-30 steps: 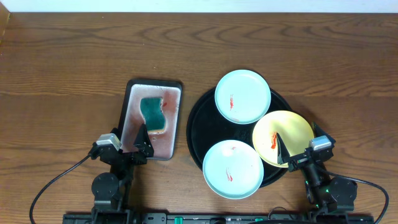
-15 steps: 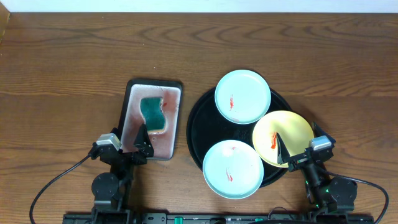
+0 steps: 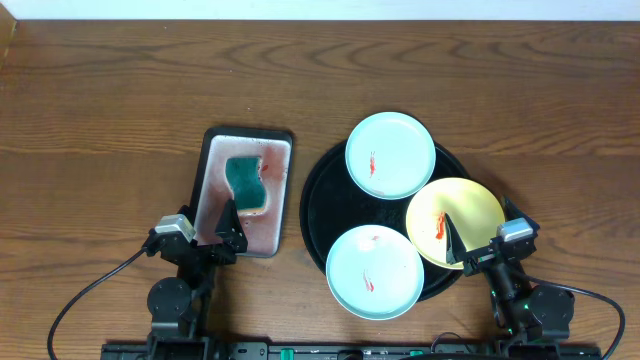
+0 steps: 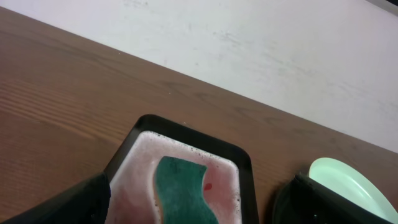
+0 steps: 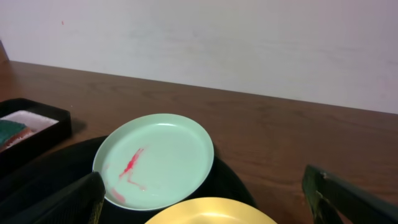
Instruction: Clean dirty plates on tray and stack at the side
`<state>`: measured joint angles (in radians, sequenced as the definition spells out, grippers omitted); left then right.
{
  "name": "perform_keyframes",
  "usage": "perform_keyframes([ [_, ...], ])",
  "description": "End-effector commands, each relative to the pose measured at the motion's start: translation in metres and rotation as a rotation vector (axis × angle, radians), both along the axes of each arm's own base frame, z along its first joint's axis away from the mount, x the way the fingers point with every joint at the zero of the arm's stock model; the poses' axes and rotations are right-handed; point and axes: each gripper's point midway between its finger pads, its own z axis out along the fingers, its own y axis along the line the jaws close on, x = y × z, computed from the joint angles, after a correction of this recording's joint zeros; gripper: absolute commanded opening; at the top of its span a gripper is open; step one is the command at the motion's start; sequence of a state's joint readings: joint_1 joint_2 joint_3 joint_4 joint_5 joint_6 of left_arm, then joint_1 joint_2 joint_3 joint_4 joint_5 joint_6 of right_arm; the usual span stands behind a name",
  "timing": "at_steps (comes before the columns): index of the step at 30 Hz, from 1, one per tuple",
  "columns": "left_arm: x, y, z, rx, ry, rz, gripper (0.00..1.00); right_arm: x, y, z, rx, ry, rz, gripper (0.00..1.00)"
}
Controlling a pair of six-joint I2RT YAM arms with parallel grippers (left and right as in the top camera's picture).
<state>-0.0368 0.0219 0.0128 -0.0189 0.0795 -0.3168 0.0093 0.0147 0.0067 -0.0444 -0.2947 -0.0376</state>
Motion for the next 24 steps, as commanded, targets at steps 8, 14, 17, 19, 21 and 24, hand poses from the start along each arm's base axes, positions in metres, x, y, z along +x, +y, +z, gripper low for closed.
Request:
perform_keyframes([
  [8,-0.004,-0.025,-0.01,-0.123,0.05,-0.129,0.92,-0.001,0.001,0.003,-0.007,-0.018,0.014,0.99],
  [14,-0.007,-0.03,0.041,-0.109,-0.089,-0.168,0.92,-0.015,0.026,0.034,0.023,-0.068,0.17,0.99],
  [17,-0.012,-0.027,0.079,-0.075,-0.123,-0.157,0.92,-0.021,0.026,0.055,0.026,-0.022,0.169,0.99],
  [19,-0.012,-0.027,0.09,-0.027,-0.066,-0.159,0.92,-0.022,0.026,0.071,0.031,0.023,0.17,0.99],
  [21,-0.01,-0.027,0.097,-0.004,0.031,-0.161,0.92,-0.019,0.027,0.088,0.035,0.075,0.175,0.99],
  [24,-0.004,-0.029,0.106,0.023,0.219,-0.177,0.92,-0.01,0.032,0.111,0.046,0.184,0.207,0.99],
])
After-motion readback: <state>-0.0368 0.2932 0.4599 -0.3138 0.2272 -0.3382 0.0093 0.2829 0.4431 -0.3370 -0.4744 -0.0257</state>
